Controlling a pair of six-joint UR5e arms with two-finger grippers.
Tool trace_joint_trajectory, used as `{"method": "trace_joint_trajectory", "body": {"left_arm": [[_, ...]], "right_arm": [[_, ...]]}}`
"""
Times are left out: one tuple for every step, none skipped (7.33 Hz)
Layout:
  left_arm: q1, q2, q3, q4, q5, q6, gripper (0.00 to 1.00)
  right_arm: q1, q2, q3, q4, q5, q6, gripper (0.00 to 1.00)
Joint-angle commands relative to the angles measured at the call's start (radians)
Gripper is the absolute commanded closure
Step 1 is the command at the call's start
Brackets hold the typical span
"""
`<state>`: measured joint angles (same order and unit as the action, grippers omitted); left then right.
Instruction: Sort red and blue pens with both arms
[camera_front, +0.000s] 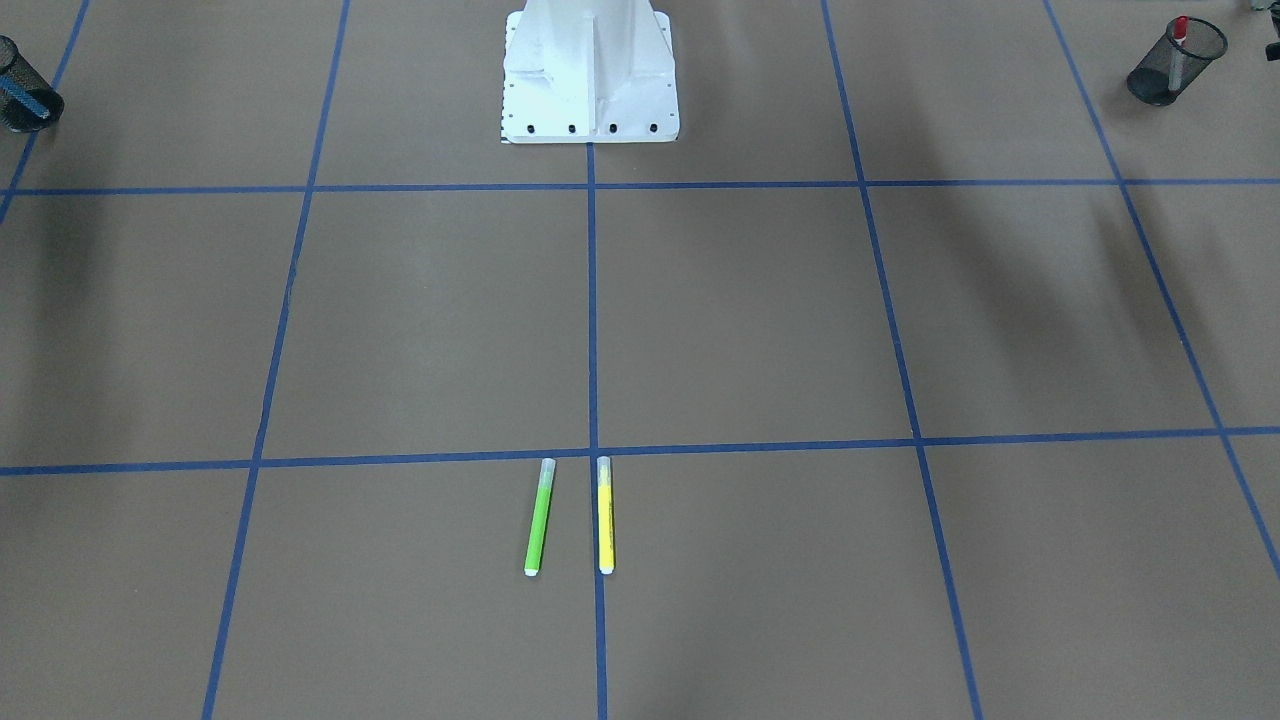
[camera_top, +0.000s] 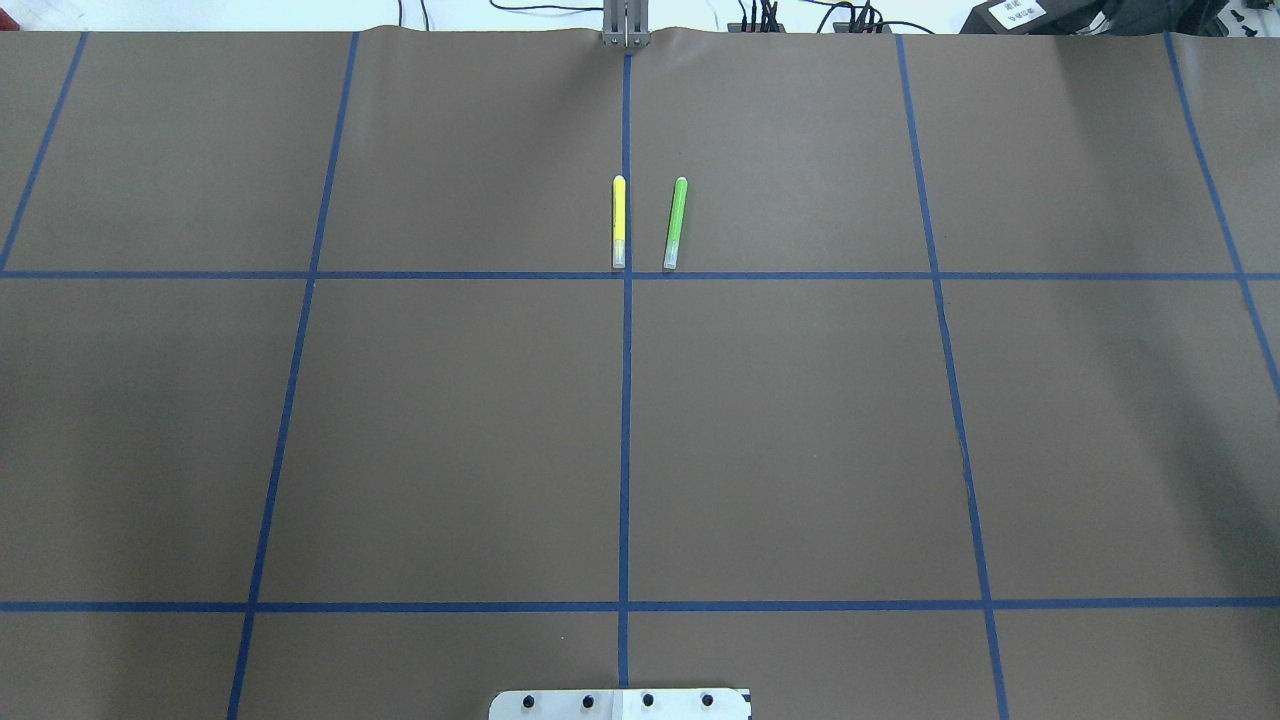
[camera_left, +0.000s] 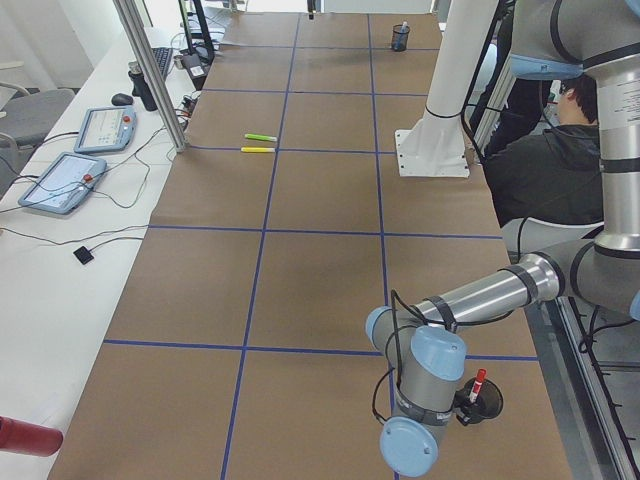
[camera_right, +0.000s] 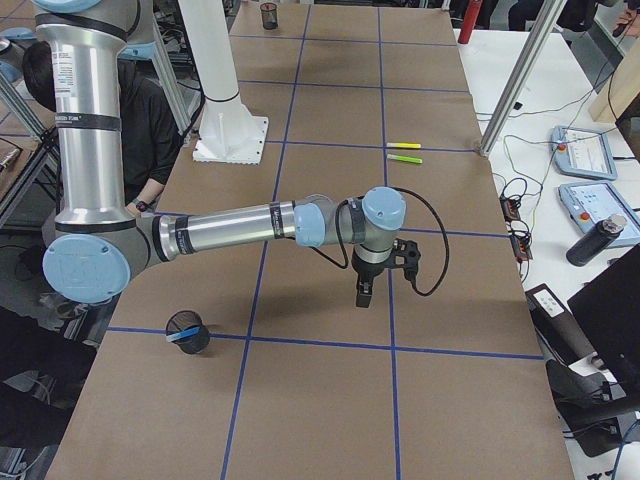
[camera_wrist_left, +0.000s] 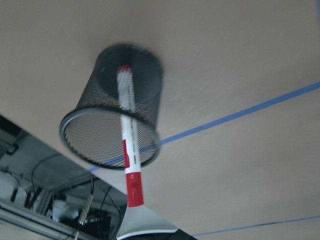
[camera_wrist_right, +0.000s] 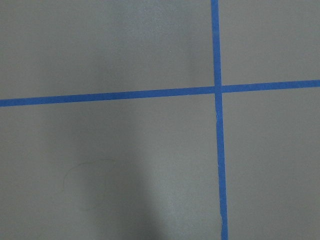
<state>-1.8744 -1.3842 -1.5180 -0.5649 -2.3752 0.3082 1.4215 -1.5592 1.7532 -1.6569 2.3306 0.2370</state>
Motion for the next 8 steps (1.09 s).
{"method": "trace_joint_trajectory", "body": {"left_arm": [[0.006, -0.187, -0.016, -0.167, -0.001, -0.009, 0.00], [0.014, -0.243, -0.036, -0.279, -0.001, -0.029, 0.00], [0.064, -0.260, -0.069, -0.435, -0.001, -0.106, 0.00], [0.155, -0.265, -0.083, -0.637, 0.001, -0.293, 0.00], [0.243, -0.275, -0.082, -0.840, 0.001, -0.527, 0.00], [0.327, -0.286, -0.080, -0.982, 0.001, -0.632, 0.00], [0.396, -0.283, -0.079, -1.051, 0.002, -0.633, 0.00], [0.400, -0.283, -0.080, -1.105, 0.001, -0.636, 0.00]], "right_arm": [[-0.016, 0.022, -0.012, 0.000, -0.005, 0.001, 0.00], [-0.018, 0.022, -0.014, 0.000, -0.004, 0.002, 0.00], [-0.016, 0.019, -0.015, 0.000, -0.004, 0.002, 0.00], [-0.016, 0.018, -0.014, 0.000, -0.004, 0.002, 0.00], [-0.018, 0.019, -0.015, 0.002, -0.007, 0.001, 0.00], [-0.018, 0.019, -0.012, 0.002, -0.004, -0.001, 0.00], [-0.018, 0.022, -0.005, 0.002, -0.002, 0.002, 0.00], [-0.016, 0.019, -0.014, 0.025, -0.005, 0.002, 0.00]]}}
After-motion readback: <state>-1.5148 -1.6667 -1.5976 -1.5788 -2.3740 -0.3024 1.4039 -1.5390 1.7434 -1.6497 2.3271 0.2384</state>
